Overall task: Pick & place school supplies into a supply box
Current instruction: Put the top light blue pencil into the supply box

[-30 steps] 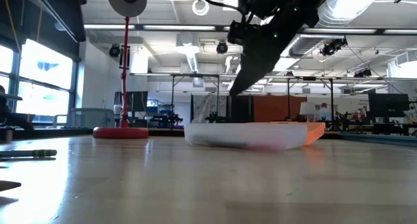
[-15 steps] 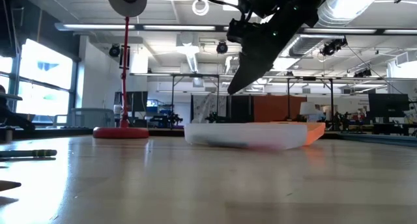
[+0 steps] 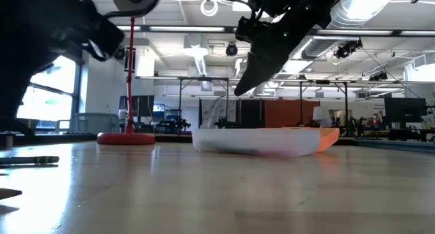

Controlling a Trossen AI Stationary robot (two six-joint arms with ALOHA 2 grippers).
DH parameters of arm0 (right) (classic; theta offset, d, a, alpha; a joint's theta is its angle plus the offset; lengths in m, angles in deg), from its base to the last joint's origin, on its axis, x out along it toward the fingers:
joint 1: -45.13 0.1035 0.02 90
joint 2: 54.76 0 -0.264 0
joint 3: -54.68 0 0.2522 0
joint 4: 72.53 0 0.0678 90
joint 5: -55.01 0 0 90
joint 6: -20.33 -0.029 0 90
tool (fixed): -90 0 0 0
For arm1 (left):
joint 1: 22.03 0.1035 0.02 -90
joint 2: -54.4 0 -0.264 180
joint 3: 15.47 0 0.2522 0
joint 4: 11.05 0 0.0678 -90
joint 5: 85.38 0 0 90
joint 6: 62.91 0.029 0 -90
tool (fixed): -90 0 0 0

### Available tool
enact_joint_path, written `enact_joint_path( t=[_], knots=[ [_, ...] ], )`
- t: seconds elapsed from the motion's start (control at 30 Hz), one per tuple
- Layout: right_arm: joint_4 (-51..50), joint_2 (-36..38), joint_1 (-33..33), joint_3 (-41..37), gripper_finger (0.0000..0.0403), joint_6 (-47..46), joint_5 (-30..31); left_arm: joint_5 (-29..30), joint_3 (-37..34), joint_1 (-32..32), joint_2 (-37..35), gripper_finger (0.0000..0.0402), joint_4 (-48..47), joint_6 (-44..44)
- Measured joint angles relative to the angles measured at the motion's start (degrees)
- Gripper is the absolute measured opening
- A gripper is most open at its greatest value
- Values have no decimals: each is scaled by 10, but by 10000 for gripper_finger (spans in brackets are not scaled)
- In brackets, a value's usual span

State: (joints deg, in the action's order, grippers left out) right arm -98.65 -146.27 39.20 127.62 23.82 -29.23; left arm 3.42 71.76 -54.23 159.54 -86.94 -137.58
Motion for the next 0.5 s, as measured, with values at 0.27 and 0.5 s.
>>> enact_joint_path(
  t=[0.27,0.5],
  knots=[
    [-4,0,0,0,103,9,-7,16,0,72,-3,166,31,129],
    [-11,0,0,0,103,7,-8,-81,0,93,-3,166,3,195]
  ],
)
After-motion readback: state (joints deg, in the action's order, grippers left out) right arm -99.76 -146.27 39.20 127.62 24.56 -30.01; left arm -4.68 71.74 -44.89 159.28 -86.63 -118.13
